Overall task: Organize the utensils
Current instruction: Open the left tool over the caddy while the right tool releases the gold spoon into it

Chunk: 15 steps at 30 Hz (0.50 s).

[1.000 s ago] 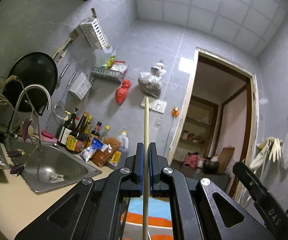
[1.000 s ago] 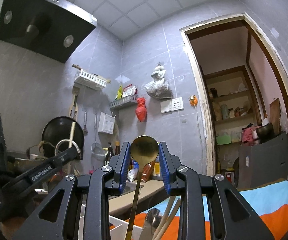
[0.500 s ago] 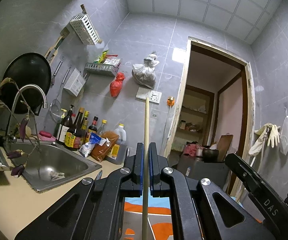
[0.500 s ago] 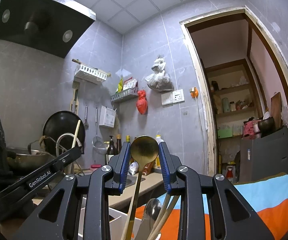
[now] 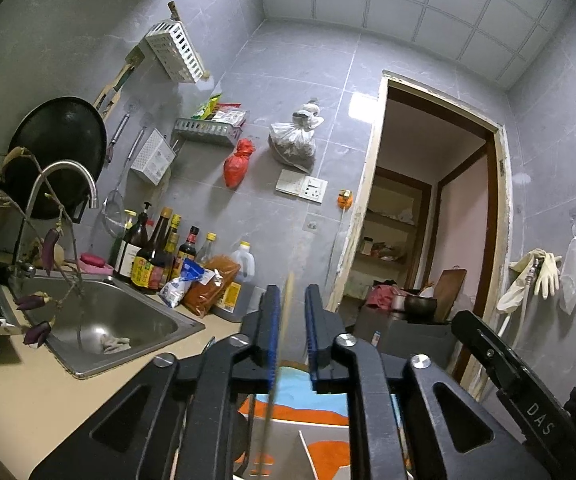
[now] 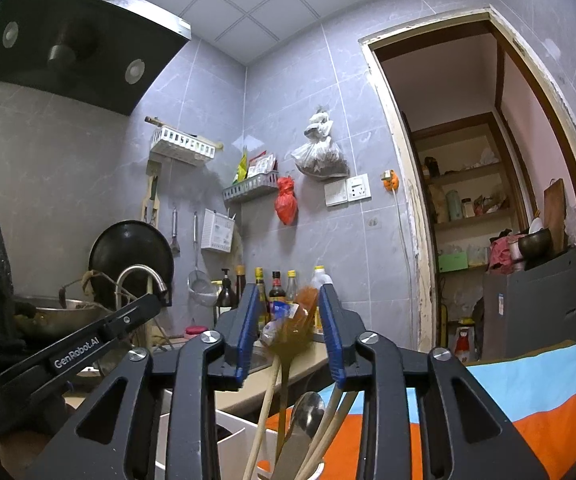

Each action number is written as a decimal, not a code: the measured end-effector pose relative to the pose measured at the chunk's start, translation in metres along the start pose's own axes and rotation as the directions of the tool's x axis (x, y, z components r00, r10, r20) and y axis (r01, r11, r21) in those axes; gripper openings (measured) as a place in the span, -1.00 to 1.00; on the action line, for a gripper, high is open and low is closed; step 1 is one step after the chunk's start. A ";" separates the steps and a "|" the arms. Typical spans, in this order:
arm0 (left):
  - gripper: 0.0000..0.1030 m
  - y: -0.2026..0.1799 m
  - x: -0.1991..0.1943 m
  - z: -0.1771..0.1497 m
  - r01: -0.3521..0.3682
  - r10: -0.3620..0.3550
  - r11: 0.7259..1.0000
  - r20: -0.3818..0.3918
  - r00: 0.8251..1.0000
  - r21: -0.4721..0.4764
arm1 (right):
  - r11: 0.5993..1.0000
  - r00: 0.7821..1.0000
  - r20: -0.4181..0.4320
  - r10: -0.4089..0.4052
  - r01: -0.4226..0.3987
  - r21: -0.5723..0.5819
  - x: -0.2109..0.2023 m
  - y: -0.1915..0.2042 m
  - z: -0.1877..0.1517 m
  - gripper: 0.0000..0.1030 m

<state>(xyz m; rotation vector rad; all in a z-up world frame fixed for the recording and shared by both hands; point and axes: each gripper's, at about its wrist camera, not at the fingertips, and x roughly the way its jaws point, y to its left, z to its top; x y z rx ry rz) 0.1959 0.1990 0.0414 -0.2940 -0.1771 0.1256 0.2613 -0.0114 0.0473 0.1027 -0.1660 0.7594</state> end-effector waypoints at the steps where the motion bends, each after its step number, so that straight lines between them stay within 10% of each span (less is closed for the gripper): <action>1: -0.66 -0.001 -0.001 0.000 0.004 -0.004 1.000 0.002 1.000 0.004 | 1.000 1.000 0.001 0.000 0.000 0.001 0.000 0.000 0.000 -0.36; 15: -0.46 -0.007 -0.006 0.002 -0.001 0.000 1.000 0.028 1.000 0.031 | 1.000 0.999 0.040 -0.029 0.028 0.009 -0.005 0.000 0.003 -0.34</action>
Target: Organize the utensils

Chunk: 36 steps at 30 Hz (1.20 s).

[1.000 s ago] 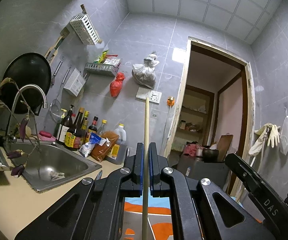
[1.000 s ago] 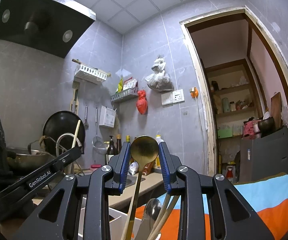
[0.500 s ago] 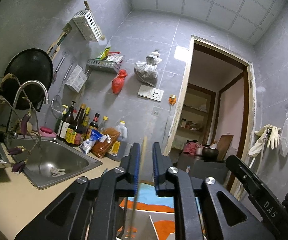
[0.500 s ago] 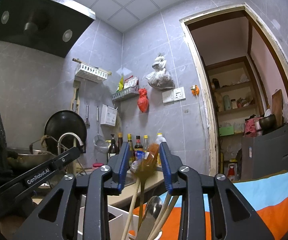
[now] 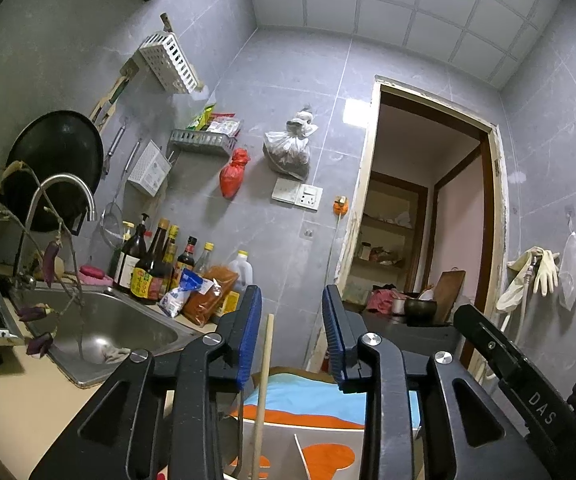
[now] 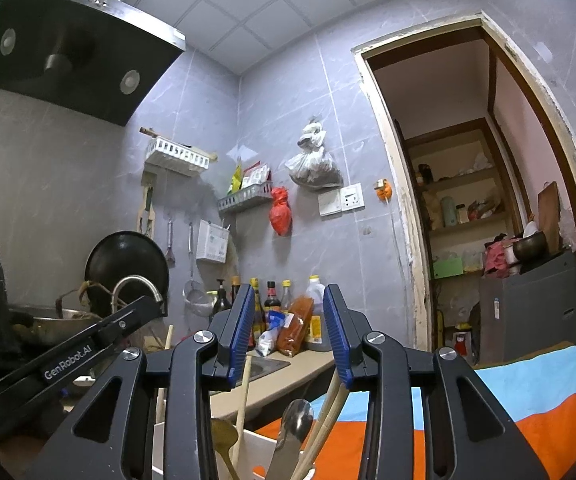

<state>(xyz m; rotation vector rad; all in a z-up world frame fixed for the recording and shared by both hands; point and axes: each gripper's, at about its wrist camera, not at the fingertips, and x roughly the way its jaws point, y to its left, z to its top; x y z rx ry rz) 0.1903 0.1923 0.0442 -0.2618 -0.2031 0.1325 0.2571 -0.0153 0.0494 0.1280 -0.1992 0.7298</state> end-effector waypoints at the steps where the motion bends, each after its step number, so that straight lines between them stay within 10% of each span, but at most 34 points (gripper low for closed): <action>1: -0.44 0.000 0.000 0.000 0.000 0.000 1.000 0.001 1.000 0.000 | 1.000 1.000 0.006 -0.006 0.006 -0.002 -0.001 0.000 0.001 -0.29; 15: -0.04 -0.018 -0.011 0.022 -0.019 0.019 0.999 0.000 1.000 0.037 | 0.995 0.994 0.051 -0.099 0.098 0.013 -0.022 -0.012 0.029 0.37; 25: 0.60 -0.038 -0.023 0.038 0.021 -0.014 0.999 -0.143 0.990 0.049 | 0.989 0.988 0.046 -0.147 0.148 -0.017 -0.064 -0.019 0.063 0.89; 36: 0.83 -0.071 -0.046 0.035 0.062 -0.031 0.992 -0.270 0.962 0.107 | 0.976 0.977 -0.012 -0.214 0.213 -0.035 -0.109 -0.028 0.077 1.00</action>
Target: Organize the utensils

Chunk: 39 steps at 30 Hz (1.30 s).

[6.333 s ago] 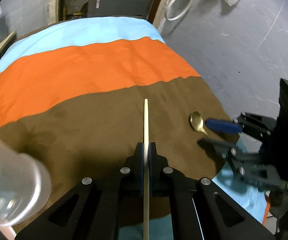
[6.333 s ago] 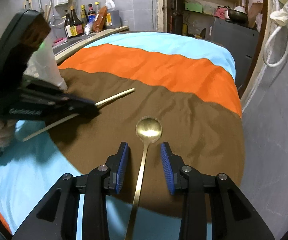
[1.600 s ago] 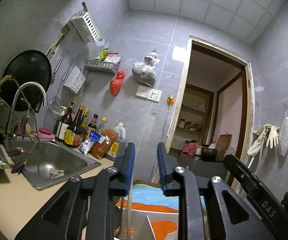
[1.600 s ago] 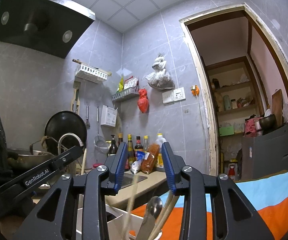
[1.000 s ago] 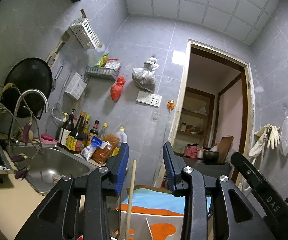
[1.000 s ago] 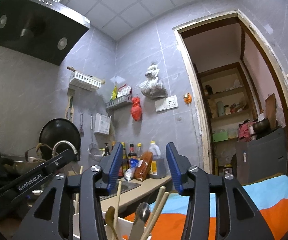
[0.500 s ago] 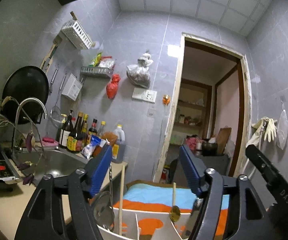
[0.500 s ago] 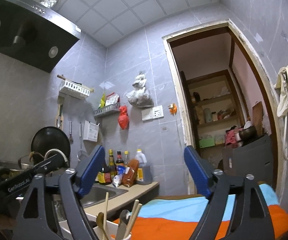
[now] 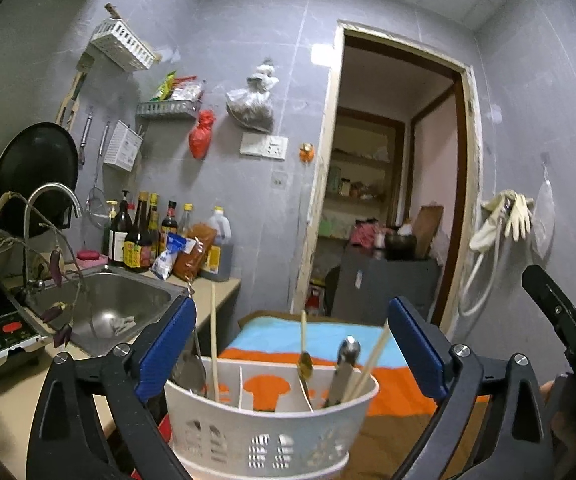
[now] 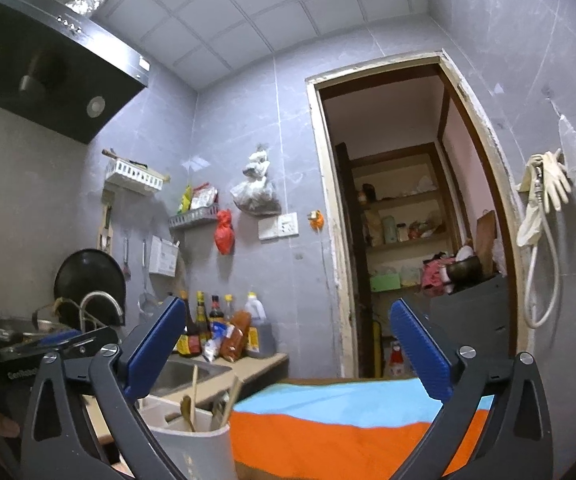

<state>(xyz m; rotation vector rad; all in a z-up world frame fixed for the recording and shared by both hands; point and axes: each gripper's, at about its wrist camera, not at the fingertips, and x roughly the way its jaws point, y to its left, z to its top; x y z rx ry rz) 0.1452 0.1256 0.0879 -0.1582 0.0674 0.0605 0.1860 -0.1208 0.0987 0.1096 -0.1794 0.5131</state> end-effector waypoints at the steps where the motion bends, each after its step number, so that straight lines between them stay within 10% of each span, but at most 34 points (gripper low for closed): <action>1: 0.85 -0.004 -0.002 -0.002 0.003 -0.003 1.000 -0.011 1.000 0.011 | 1.000 1.000 -0.011 -0.006 0.006 0.003 -0.003 -0.003 0.000 1.00; 22: 0.86 -0.046 -0.031 -0.046 0.071 -0.055 0.993 -0.157 0.986 0.097 | 0.984 0.955 -0.244 -0.171 0.176 0.002 -0.078 -0.032 -0.007 1.00; 39: 0.86 -0.055 -0.079 -0.073 0.058 -0.040 0.992 -0.161 0.986 0.111 | 0.970 0.930 -0.276 -0.244 0.240 -0.049 -0.129 -0.009 -0.020 1.00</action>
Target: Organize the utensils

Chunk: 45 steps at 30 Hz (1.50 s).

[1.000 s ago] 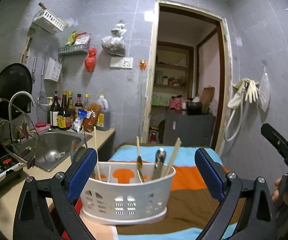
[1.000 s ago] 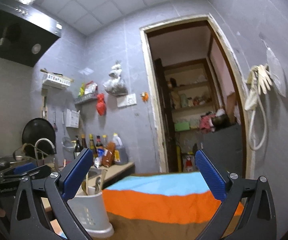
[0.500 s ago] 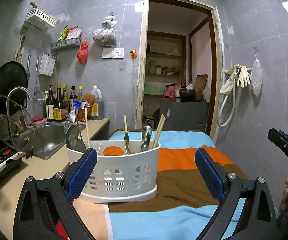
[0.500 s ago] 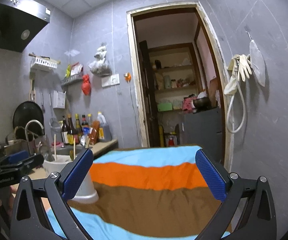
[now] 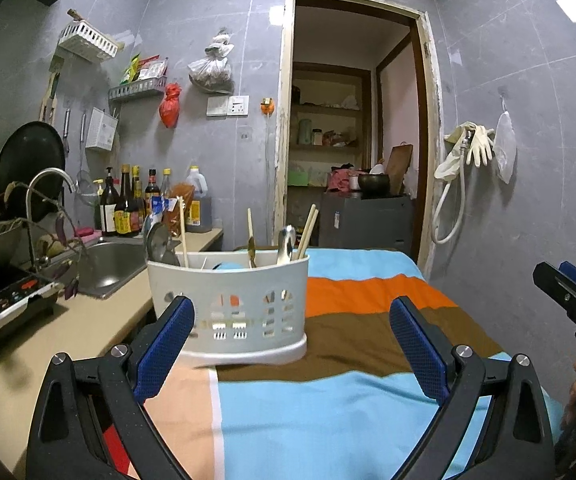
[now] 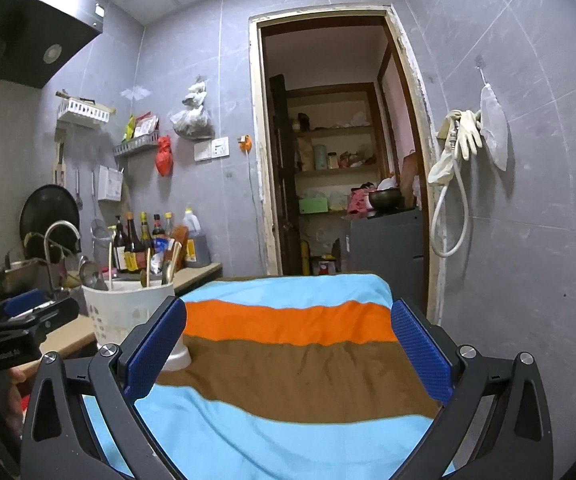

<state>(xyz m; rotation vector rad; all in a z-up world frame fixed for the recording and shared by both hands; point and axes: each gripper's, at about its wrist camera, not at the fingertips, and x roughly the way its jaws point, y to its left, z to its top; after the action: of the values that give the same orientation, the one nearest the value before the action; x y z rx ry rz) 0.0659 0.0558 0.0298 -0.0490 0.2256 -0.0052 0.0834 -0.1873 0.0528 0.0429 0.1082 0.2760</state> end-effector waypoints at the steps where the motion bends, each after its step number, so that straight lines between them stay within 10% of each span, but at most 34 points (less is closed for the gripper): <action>1: 0.86 0.000 -0.003 -0.002 -0.002 0.002 1.000 -0.003 1.000 -0.003 | 1.000 1.000 -0.003 -0.004 0.004 -0.002 -0.003 0.001 -0.002 1.00; 45: 0.86 0.006 -0.039 -0.042 -0.072 0.071 0.996 -0.033 0.997 -0.044 | 0.999 0.999 -0.043 -0.033 0.033 -0.015 -0.026 0.011 -0.031 1.00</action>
<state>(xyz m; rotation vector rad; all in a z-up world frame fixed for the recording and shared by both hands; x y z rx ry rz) 0.0181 0.0601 -0.0023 -0.0857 0.2586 0.0706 0.0522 -0.1828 0.0250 0.0207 0.1499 0.2448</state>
